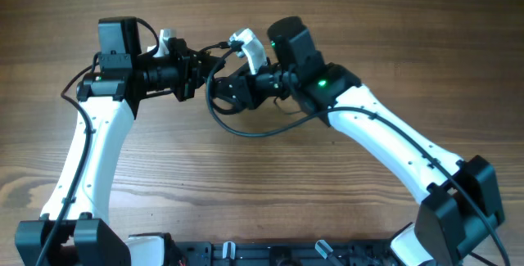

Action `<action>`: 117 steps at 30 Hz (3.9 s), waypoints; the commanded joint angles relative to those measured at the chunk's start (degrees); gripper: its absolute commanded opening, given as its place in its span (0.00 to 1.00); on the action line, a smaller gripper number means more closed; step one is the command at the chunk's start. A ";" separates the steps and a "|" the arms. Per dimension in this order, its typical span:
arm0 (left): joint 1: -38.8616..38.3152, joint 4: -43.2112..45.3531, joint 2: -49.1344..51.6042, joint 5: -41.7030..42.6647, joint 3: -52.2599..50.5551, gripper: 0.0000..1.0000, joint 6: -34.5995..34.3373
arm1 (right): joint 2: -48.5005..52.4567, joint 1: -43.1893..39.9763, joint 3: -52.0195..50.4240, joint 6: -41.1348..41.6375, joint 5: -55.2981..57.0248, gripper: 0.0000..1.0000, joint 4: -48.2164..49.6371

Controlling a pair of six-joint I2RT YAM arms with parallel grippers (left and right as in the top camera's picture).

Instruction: Untangle cables

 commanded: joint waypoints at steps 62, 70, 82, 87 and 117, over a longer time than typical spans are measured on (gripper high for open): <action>-3.61 9.73 -0.94 9.57 0.26 0.04 37.16 | -7.32 -12.17 1.92 -6.69 2.34 0.84 -16.79; -2.54 19.06 -0.94 23.23 0.26 0.04 38.56 | -6.91 -12.17 -1.53 -13.20 10.14 0.76 -17.90; -1.51 29.75 -0.96 34.10 0.26 0.04 36.44 | 2.67 -12.17 -1.53 14.86 15.06 0.48 -13.75; 0.57 38.58 -0.96 25.75 0.26 0.04 21.55 | 6.27 -12.17 -1.53 18.45 14.82 0.45 -15.17; -9.35 -34.23 8.46 -64.70 -10.69 0.36 1.18 | 6.21 -12.13 -1.51 7.72 5.92 0.54 -17.99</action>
